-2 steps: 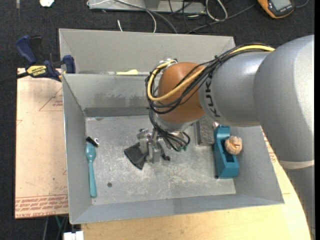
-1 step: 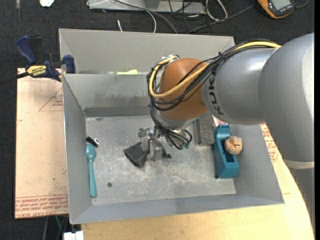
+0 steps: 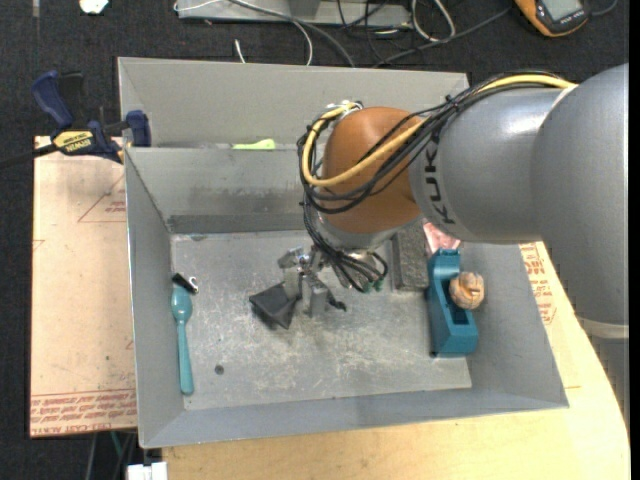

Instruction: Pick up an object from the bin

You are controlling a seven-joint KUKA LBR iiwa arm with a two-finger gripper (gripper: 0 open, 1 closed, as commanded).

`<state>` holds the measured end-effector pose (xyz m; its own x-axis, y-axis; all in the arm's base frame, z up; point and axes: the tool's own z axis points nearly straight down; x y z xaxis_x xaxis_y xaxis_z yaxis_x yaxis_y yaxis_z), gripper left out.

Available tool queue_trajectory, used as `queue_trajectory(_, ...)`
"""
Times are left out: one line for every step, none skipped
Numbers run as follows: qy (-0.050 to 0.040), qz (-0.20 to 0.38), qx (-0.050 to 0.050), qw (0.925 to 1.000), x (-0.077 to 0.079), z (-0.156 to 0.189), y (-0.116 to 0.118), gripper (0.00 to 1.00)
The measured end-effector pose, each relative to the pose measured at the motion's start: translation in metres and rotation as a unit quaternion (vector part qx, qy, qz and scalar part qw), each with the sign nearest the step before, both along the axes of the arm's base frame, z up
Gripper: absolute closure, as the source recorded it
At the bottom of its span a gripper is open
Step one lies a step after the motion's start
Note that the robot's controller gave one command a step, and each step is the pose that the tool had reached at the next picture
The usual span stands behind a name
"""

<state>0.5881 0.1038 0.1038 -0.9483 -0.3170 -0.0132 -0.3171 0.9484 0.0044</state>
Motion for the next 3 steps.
queue_trajectory(0.0022, -0.001, 0.0, 1.0, -0.001, 0.03, 0.0, 1.0)
queue_trajectory(0.0005, -0.001, 0.0, 1.0, 0.0, 0.066, 0.001, 1.0)
queue_trajectory(-0.0014, -0.001, 0.001, 1.0, 0.001, 0.081, 0.001, 1.0)
